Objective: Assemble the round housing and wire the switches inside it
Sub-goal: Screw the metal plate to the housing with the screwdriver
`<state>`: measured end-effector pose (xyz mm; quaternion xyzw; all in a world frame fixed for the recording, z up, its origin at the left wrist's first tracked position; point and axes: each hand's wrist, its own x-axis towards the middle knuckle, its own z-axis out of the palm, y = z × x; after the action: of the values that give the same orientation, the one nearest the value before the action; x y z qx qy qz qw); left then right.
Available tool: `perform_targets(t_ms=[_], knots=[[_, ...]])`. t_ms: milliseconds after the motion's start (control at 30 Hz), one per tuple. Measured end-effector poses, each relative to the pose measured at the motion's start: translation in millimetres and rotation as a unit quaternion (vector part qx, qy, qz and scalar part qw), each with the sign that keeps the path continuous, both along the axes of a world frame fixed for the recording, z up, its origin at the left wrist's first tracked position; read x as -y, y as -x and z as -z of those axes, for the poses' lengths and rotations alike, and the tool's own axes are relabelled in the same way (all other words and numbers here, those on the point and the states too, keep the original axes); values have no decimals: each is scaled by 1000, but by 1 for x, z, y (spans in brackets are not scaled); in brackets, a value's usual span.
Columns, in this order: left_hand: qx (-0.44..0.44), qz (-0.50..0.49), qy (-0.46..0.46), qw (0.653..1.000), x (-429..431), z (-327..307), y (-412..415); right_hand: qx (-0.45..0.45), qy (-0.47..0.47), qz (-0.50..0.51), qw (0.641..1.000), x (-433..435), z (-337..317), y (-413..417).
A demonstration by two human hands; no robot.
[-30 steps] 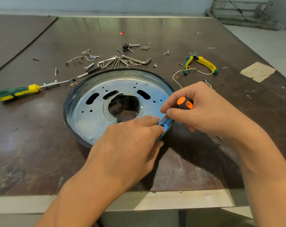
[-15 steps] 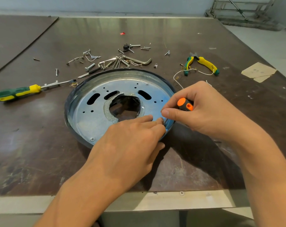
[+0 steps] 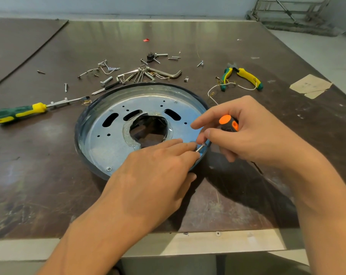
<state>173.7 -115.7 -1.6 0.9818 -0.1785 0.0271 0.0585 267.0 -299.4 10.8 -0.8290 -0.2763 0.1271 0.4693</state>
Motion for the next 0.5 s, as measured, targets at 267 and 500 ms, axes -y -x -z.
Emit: perform_targets(t_ms=[267, 500], knots=[[36, -18, 41, 998, 0, 4, 0, 32, 24, 15, 999, -6, 3, 0], [22, -36, 46, 998, 2, 4, 2, 32, -19, 44, 998, -3, -2, -1]])
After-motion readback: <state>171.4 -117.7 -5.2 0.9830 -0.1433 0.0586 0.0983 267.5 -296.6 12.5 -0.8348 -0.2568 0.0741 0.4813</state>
